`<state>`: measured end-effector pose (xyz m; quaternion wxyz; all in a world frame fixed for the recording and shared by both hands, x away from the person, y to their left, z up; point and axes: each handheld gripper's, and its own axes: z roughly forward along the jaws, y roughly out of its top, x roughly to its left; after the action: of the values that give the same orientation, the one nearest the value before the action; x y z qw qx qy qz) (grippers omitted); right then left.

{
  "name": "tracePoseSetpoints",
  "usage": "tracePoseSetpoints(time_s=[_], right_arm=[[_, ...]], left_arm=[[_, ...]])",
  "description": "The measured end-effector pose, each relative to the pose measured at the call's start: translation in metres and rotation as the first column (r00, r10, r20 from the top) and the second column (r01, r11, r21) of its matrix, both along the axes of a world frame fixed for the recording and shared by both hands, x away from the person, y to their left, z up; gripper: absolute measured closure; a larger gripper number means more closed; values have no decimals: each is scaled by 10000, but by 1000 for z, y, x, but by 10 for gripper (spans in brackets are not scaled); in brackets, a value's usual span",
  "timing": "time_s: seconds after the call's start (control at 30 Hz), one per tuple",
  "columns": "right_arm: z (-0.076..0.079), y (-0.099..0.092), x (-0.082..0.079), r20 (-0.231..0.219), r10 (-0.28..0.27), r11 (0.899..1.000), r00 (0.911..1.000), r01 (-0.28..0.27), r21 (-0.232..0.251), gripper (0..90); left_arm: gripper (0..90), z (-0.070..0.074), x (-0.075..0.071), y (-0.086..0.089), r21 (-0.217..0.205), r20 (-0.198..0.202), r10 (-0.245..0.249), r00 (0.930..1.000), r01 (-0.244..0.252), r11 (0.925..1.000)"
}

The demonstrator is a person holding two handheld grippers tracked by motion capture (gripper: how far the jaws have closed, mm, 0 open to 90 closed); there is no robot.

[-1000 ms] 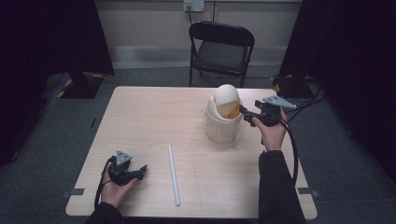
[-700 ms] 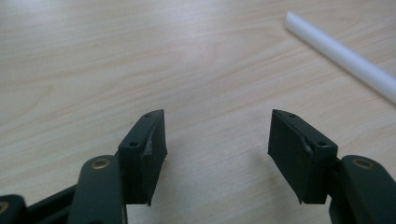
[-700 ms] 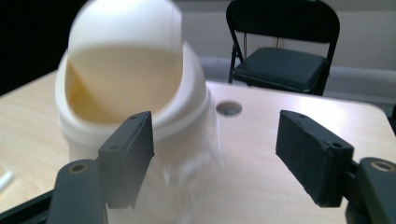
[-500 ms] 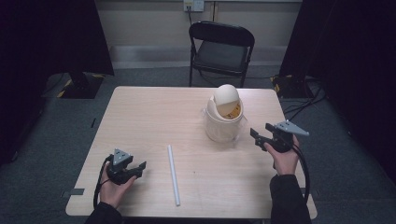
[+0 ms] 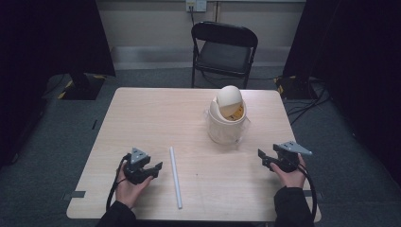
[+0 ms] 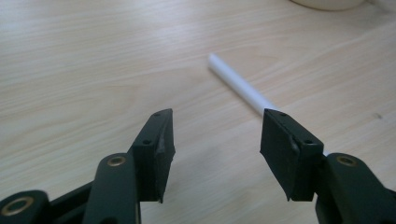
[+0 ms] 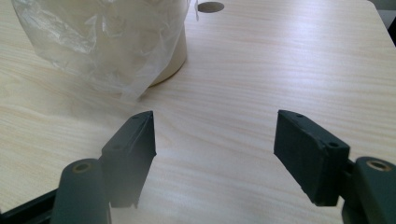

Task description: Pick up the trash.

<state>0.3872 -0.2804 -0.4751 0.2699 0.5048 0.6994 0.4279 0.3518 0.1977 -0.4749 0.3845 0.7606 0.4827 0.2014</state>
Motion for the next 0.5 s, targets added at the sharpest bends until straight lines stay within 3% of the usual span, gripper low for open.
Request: tracePoseSetpoints(time_s=[0.2, 0.33, 0.5], right_arm=[[-1, 0, -2, 13, 35, 10000, 10000, -35, 33, 296], [-2, 0, -2, -22, 64, 10000, 10000, -64, -21, 296], [-3, 1, -2, -41, 83, 9999, 10000, -84, -60, 301]], left_arm=[[461, -7, 0, -32, 30, -488, -472, 9977, 474, 9989], [464, -9, -1, -40, 139, -624, -595, 9963, 604, 9981], [523, -15, -1, -44, 636, -858, -612, 9944, 668, 9957]])
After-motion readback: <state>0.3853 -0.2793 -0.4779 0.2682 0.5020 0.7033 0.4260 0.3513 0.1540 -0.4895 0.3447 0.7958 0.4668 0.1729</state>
